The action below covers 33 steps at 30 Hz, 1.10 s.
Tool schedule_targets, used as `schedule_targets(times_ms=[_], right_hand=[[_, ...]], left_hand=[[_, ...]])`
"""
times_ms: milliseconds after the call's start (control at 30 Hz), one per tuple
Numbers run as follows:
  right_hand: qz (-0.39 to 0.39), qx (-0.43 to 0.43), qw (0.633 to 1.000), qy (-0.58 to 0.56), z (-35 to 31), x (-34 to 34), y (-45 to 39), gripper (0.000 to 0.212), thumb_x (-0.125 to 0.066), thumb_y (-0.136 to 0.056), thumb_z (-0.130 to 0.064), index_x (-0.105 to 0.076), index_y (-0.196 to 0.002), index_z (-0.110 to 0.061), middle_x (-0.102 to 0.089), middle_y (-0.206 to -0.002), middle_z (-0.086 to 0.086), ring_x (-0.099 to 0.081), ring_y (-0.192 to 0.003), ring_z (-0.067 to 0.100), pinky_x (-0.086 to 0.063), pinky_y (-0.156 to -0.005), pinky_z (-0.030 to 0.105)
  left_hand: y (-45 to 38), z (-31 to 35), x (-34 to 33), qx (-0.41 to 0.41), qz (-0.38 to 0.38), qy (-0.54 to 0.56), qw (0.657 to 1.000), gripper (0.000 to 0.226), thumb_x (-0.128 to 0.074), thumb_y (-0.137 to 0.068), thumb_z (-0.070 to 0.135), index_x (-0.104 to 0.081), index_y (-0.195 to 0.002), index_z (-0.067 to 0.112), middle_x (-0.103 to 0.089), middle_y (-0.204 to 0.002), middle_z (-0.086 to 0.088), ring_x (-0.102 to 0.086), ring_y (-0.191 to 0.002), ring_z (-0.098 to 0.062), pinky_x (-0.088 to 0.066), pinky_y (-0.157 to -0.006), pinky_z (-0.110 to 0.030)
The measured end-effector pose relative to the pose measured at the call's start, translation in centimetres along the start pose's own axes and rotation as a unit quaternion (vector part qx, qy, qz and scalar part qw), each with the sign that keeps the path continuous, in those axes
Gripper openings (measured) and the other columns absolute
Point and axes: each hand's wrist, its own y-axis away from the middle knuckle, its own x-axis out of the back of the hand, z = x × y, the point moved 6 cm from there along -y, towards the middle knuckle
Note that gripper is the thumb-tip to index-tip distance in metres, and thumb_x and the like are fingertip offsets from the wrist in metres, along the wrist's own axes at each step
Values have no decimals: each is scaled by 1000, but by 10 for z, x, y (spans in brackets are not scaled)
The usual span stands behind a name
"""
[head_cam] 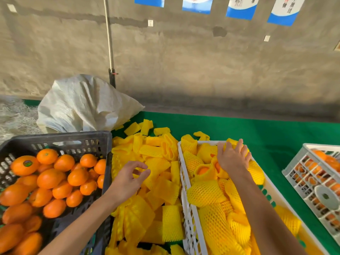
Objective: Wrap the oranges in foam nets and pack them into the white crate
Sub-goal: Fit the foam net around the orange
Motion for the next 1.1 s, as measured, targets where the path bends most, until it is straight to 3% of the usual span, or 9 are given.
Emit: schedule_targets(times_ms=[200, 333, 500, 633, 700, 800, 900, 967, 1100], right_hand=[[40, -22, 998, 31, -9, 0, 10, 71, -31, -103, -56, -29, -157, -10, 6, -167, 21, 8, -154, 41, -2, -124, 56], [66, 39, 997, 27, -27, -1, 18, 67, -28, -104, -56, -41, -152, -12, -4, -169, 15, 6, -155, 37, 5, -122, 56], [108, 166, 978, -70, -74, -5, 47, 62, -35, -105, -51, -34, -155, -14, -24, -166, 9, -13, -155, 27, -7, -126, 49], [87, 222, 967, -85, -99, -11, 59, 58, -41, -104, -48, -40, -151, -14, -36, -160, 8, -23, -152, 26, -14, -125, 48], [67, 238, 966, -76, -104, -13, 62, 55, -42, -104, -46, -43, -149, -15, -38, -159, 8, -26, -150, 26, -15, -124, 47], [44, 256, 964, -58, -106, -14, 68, 50, -43, -104, -46, -48, -145, -18, -39, -158, 7, -27, -149, 24, -14, -124, 45], [29, 276, 958, -72, -110, -8, 71, 42, -46, -104, -42, -57, -139, -20, -43, -155, 4, -30, -148, 23, -13, -125, 43], [21, 304, 947, -104, -121, -3, 77, 35, -48, -104, -35, -64, -132, -19, -51, -148, 5, -39, -142, 23, -23, -121, 41], [-74, 350, 912, -198, -151, -9, 93, 28, -46, -106, -25, -69, -122, -21, -69, -121, -2, -61, -110, 17, -49, -88, 29]], left_hand=[[-27, -20, -29, 60, -68, -121, 989, 38, -68, -98, 42, -59, -130, 23, -44, -143, -5, -53, -123, -25, -52, -90, -35], [-56, -29, -52, 39, -89, -243, 965, 53, -74, -93, 38, -55, -139, 20, -47, -147, -13, -45, -136, -35, -41, -111, -44], [-67, -48, -94, 77, -173, -300, 935, 68, -80, -87, 39, -53, -146, 19, -52, -146, -14, -51, -132, -32, -47, -106, -41], [-50, -63, -128, 65, -225, -466, 853, 84, -80, -83, 51, -42, -154, 30, -36, -149, -15, -30, -144, -39, -42, -110, -53], [-47, -58, -133, 44, -221, -506, 832, 68, -76, -88, 44, -48, -149, 29, -36, -145, -14, -30, -143, -37, -42, -107, -50], [-51, -37, -126, 19, -187, -488, 853, 37, -67, -96, 28, -62, -132, 23, -43, -138, -12, -37, -137, -34, -43, -107, -46], [-57, -6, -103, 0, -173, -403, 899, 30, -67, -96, 27, -65, -125, 18, -55, -134, -12, -50, -129, -32, -47, -103, -41], [-56, 11, -80, -5, -155, -332, 931, 26, -67, -97, 23, -64, -121, 14, -63, -128, -12, -59, -119, -32, -49, -93, -37], [-44, 32, -21, -48, -47, -215, 974, 22, -58, -104, 17, -61, -126, 13, -68, -116, -10, -65, -99, -31, -54, -78, -39]])
